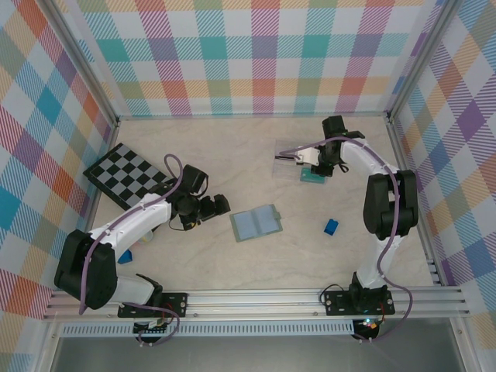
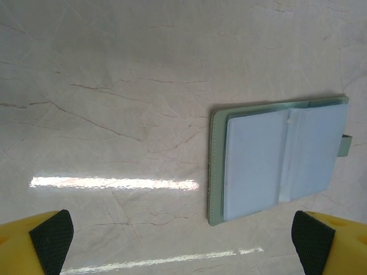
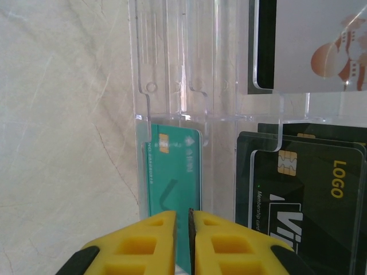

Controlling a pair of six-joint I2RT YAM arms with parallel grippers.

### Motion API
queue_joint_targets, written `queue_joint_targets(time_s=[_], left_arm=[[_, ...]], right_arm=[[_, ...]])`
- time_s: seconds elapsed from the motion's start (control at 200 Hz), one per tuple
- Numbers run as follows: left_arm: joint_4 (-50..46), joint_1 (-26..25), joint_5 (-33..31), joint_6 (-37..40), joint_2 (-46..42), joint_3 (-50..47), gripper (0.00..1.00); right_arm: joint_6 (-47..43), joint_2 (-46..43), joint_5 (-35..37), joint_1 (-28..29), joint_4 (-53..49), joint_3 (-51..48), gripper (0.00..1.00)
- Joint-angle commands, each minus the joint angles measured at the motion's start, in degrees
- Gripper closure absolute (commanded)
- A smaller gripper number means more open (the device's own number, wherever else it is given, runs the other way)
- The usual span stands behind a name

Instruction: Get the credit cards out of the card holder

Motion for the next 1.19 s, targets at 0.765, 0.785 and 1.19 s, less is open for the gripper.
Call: queue_joint_targets(time_s=[0.765,0.785,1.19], left_arm=[[10.9,-3.3,7.5,-8.7,1.6,-2.7,0.09],[11.2,-3.7,7.5,-8.9,1.8,-2.7,0.09],[17.3,-9.5,6.0,-15.8,8.0,-3.3,0.29]], right_arm=[[56.0,-25.9,-12.2,6.4,10.0,-14.9,0.85],[58.9,-27.0,-12.6,6.9,9.7,-15.3,0.85],[95.1,-28.6,-17.3,10.3,3.1,-21.9,0.77]])
